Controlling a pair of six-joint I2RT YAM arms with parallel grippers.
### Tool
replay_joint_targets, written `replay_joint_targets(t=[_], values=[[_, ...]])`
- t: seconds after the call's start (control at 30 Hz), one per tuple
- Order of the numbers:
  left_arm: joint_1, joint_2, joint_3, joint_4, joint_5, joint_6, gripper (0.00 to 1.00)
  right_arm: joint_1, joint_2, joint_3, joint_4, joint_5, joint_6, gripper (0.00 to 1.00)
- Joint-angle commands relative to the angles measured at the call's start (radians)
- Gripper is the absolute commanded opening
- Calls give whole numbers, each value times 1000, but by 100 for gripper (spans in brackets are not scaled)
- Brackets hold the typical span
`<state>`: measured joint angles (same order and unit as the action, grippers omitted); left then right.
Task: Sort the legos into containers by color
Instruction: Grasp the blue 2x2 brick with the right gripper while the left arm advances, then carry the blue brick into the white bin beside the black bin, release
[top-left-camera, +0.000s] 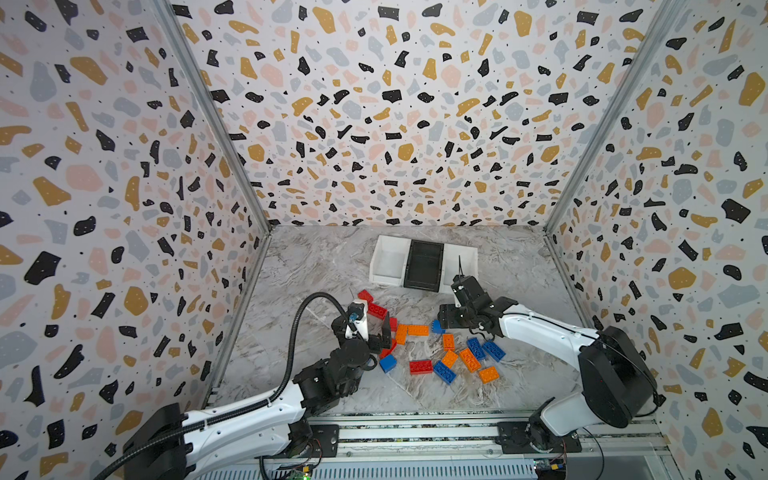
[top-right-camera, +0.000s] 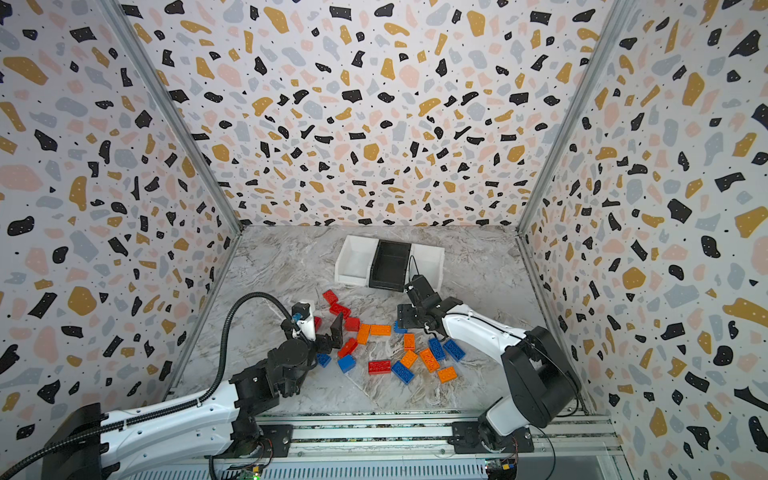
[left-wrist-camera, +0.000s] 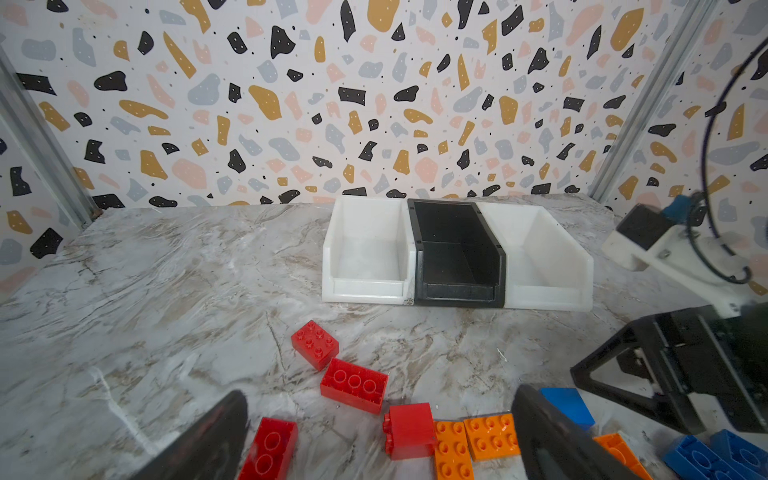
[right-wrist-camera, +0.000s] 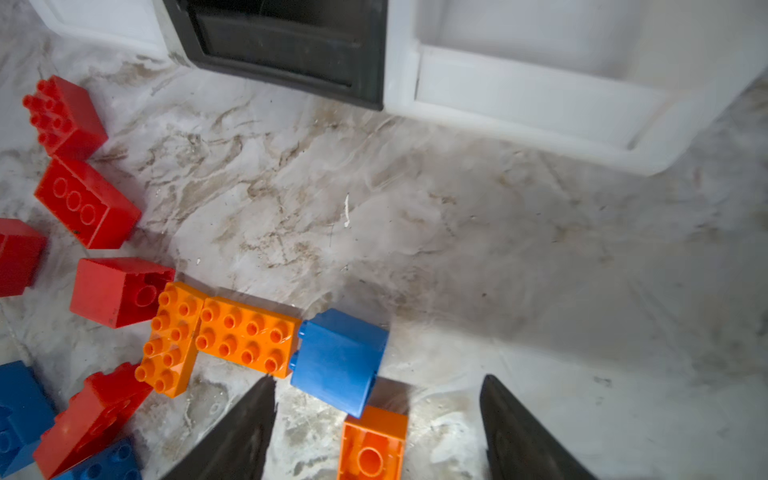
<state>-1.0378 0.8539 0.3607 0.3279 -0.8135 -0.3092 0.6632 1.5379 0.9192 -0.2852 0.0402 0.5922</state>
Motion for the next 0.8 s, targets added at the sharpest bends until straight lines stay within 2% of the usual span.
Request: replay_joint_targets(t=[0.0, 0.17, 0.33, 0.43, 0.6, 0.67, 0.77], values=[[-7, -37, 0, -37, -73, -17, 100, 40, 34, 61, -37, 14, 90, 77], [-7, -51, 1, -55, -67, 19, 100, 53, 83, 77, -35, 17, 134, 74], [-7, -68, -4, -63, -65, 30, 100, 56, 134, 98, -53, 26, 159, 65], [-7, -76, -14, -46, -67, 35, 100, 62, 155, 108, -56, 36, 165, 63], [-7, -63, -10, -33, -71, 39, 100, 62, 186, 121, -69, 57, 164, 52], [-7, -55, -3, -34, -72, 36, 100, 62, 187, 130, -81, 67, 155, 45], [-7, -46, 7, -26, -74, 41, 100, 62, 172, 156, -107, 68, 138, 43]])
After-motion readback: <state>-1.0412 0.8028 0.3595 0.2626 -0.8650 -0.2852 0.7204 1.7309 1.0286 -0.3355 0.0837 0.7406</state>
